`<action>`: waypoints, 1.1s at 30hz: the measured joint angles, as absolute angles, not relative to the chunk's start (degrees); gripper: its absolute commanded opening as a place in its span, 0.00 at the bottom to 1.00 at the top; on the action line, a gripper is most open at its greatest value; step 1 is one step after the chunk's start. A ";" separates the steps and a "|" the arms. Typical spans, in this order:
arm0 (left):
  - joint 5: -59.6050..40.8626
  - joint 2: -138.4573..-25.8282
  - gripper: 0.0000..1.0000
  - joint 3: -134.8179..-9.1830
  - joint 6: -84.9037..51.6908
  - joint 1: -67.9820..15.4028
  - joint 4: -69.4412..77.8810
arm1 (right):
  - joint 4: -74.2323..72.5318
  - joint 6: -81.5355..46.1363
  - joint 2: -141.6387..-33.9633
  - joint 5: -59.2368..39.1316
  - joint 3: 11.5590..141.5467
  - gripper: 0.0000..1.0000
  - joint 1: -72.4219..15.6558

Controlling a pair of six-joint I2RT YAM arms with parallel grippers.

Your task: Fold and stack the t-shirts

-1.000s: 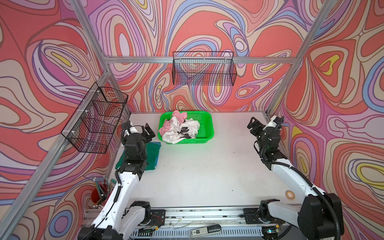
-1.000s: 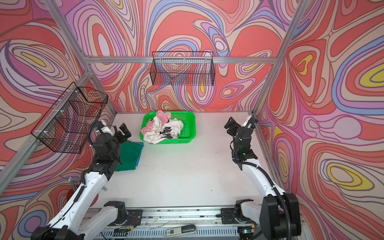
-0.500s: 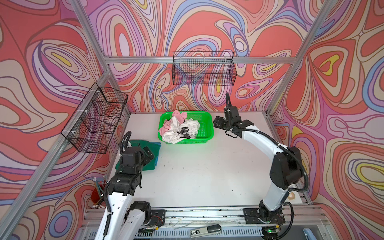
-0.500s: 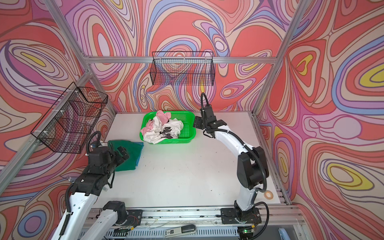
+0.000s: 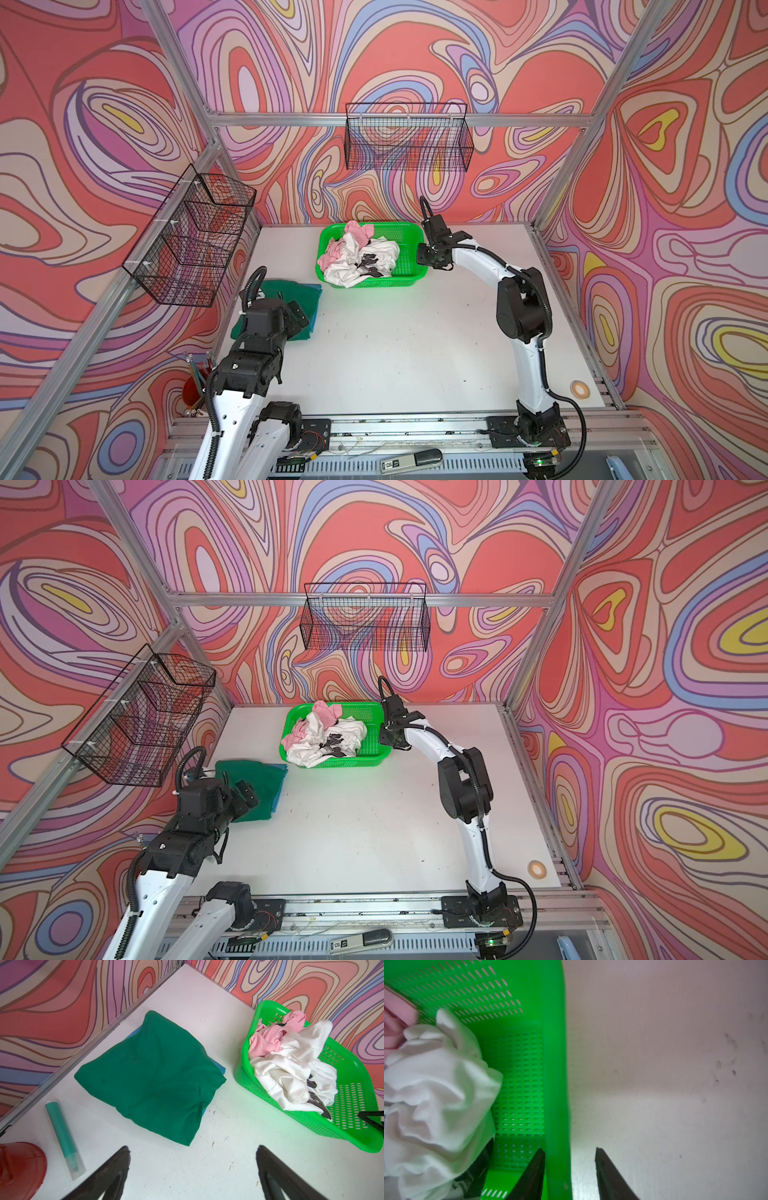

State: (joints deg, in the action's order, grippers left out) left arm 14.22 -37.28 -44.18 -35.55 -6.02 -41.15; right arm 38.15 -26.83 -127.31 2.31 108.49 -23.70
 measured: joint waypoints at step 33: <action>8.78 -38.02 0.92 -44.18 -34.52 -6.24 -40.91 | 30.70 -53.54 -70.13 10.37 44.95 0.00 -3.90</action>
